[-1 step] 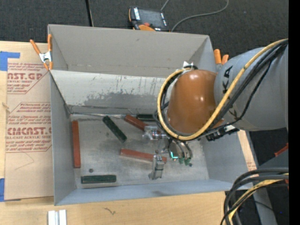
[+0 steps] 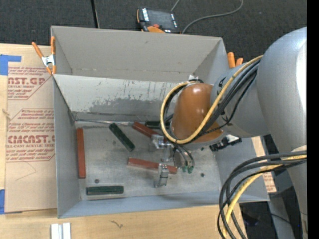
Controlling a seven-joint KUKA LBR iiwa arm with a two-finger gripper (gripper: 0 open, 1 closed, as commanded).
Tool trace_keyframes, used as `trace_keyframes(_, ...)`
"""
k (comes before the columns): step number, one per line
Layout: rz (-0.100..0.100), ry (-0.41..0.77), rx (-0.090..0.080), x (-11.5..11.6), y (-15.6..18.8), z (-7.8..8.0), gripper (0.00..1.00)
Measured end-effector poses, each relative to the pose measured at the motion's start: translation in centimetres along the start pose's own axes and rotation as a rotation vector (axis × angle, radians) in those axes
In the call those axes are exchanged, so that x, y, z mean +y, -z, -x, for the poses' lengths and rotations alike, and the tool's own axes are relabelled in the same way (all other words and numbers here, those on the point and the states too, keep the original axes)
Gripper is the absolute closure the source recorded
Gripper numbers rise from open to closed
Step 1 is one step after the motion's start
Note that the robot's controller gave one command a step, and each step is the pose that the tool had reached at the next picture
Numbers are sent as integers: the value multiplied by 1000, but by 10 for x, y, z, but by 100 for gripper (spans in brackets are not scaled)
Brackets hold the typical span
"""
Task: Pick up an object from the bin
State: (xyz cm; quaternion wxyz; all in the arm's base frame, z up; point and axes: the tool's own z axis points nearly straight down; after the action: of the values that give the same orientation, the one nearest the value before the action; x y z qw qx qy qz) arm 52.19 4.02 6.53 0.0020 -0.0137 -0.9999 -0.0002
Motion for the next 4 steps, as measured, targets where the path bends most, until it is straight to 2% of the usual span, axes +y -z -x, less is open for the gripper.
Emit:
trace_keyframes(1, -1, 390, -10, 14, 79, -4, 0)
trace_keyframes(2, 1, 265, 2, 16, 1, -10, 0)
trace_keyframes(3, -6, 341, -11, -63, 81, -1, 0)
trace_keyframes(4, 3, 304, 3, -37, 2, -17, 0)
